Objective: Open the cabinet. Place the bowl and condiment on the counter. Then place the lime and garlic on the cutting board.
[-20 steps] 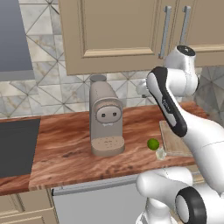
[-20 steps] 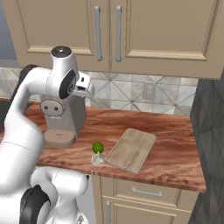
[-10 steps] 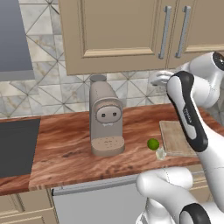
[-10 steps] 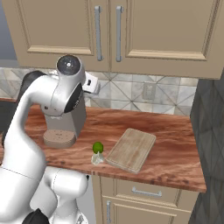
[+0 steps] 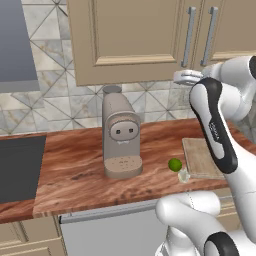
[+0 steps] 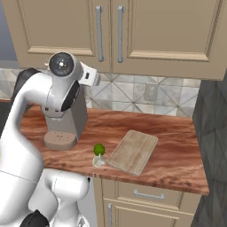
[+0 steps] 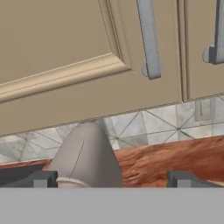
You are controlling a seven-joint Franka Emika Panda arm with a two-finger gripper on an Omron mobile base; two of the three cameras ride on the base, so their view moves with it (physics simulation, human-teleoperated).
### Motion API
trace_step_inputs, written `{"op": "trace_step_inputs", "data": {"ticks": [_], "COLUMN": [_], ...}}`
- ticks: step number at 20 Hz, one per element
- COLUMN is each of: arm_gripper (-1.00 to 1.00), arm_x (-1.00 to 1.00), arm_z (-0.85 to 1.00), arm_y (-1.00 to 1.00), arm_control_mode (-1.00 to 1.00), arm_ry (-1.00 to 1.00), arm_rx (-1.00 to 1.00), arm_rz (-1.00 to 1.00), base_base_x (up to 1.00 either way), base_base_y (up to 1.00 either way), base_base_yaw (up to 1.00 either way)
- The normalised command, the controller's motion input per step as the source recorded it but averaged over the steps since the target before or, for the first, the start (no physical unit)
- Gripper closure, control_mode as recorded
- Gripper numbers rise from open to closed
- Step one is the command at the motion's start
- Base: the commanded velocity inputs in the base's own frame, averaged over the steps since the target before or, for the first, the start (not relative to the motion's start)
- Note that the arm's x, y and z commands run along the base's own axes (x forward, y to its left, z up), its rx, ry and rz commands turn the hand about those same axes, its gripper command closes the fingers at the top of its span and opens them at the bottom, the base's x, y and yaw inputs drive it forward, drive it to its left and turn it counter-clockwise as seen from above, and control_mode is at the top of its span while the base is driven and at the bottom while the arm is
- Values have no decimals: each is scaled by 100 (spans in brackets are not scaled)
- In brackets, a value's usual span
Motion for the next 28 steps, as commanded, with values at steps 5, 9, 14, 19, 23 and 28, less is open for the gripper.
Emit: {"op": "trace_step_inputs", "data": {"ticks": [5, 9, 14, 19, 23, 28], "arm_gripper": [-100, -100, -100, -100, -100, -100], "arm_x": [0, 0, 8, 15, 21, 33], "arm_z": [50, 36, 15, 7, 1, 7], "arm_y": [-15, -20, -16, -12, -1, 0], "arm_control_mode": [-100, -100, -100, -100, -100, -100], "arm_ry": [0, 0, 0, 1, 1, 1], "arm_rx": [0, 0, 0, 2, 0, 0], "arm_rz": [0, 0, 0, 0, 0, 0], "base_base_x": [0, 0, 0, 0, 0, 0], "base_base_y": [0, 0, 0, 0, 0, 0], "base_base_yaw": [0, 0, 0, 0, 0, 0]}}
